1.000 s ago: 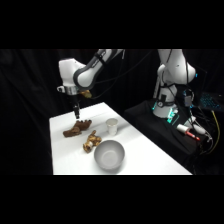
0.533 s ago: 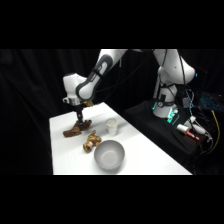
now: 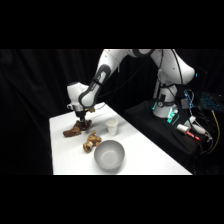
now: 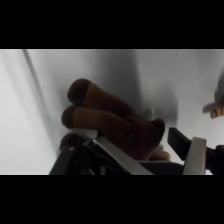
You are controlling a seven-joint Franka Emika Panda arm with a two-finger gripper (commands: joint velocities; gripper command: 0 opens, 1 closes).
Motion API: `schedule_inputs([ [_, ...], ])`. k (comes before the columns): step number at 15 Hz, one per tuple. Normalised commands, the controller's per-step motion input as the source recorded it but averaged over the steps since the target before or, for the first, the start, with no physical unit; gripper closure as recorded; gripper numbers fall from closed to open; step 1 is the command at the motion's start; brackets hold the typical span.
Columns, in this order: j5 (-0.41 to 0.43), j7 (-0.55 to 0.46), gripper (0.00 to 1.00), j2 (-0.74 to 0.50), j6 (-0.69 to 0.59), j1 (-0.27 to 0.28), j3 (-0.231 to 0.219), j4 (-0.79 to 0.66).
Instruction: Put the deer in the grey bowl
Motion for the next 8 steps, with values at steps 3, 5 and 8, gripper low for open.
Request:
schedule_inputs([
  [3,-0.002,-0.15,0.40,0.06,0.08,-0.023,0.023,0.14],
  [5,-0.057,-0.13,0.57,0.00,0.02,0.026,-0.008,0.13],
  [8,-0.062,-0.13,0.81,-0.04,-0.05,0.033,-0.009,0.13],
])
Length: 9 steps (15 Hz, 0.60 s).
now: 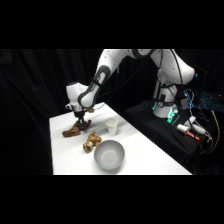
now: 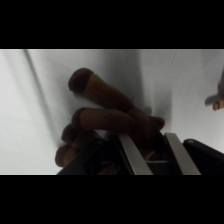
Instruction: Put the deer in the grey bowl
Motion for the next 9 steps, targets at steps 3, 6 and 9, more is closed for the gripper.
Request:
schedule_inputs([
  [3,-0.052,-0.14,0.94,-0.10,-0.15,0.020,0.002,0.13],
  [6,-0.065,-0.12,0.93,-0.19,-0.25,0.023,-0.021,0.09],
  [9,-0.086,-0.11,0.92,-0.33,-0.33,0.057,-0.050,-0.01],
])
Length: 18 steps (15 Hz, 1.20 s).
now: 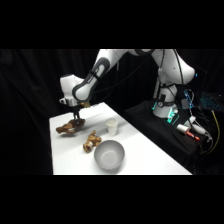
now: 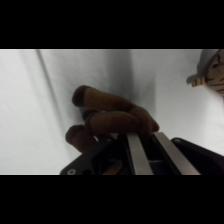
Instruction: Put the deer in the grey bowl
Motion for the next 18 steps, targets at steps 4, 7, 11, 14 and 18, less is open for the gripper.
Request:
schedule_inputs([
  [4,-0.108,-0.10,0.92,-0.46,-0.31,0.136,-0.050,-0.15],
  [7,-0.077,-0.10,0.92,-0.50,-0.25,0.179,0.006,-0.29],
  [11,-0.126,-0.04,0.92,-0.51,-0.11,0.216,0.012,-0.44],
  [14,-0.182,0.00,0.92,-0.52,0.00,0.212,0.028,-0.55],
  [18,-0.158,-0.02,0.92,-0.49,0.07,0.157,0.061,-0.53],
])
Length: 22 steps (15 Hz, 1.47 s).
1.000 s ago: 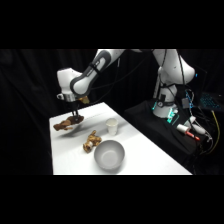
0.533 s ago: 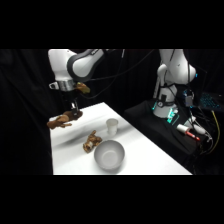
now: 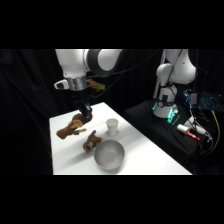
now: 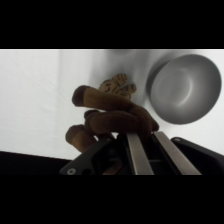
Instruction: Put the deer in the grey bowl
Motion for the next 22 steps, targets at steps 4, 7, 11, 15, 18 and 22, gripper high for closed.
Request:
schedule_inputs([
  [4,-0.115,-0.05,0.92,-0.40,0.16,0.117,0.083,-0.47],
  [7,-0.057,-0.10,0.92,-0.28,0.25,0.080,0.080,-0.40],
  [11,-0.043,-0.13,0.92,-0.13,0.36,0.050,0.063,-0.31],
  [15,-0.031,-0.14,0.92,0.06,0.34,0.010,0.037,-0.14],
  [18,0.005,-0.15,0.92,0.14,0.28,-0.021,0.044,-0.05],
  [22,0.027,-0.16,0.93,0.15,0.20,-0.048,0.064,0.01],
])
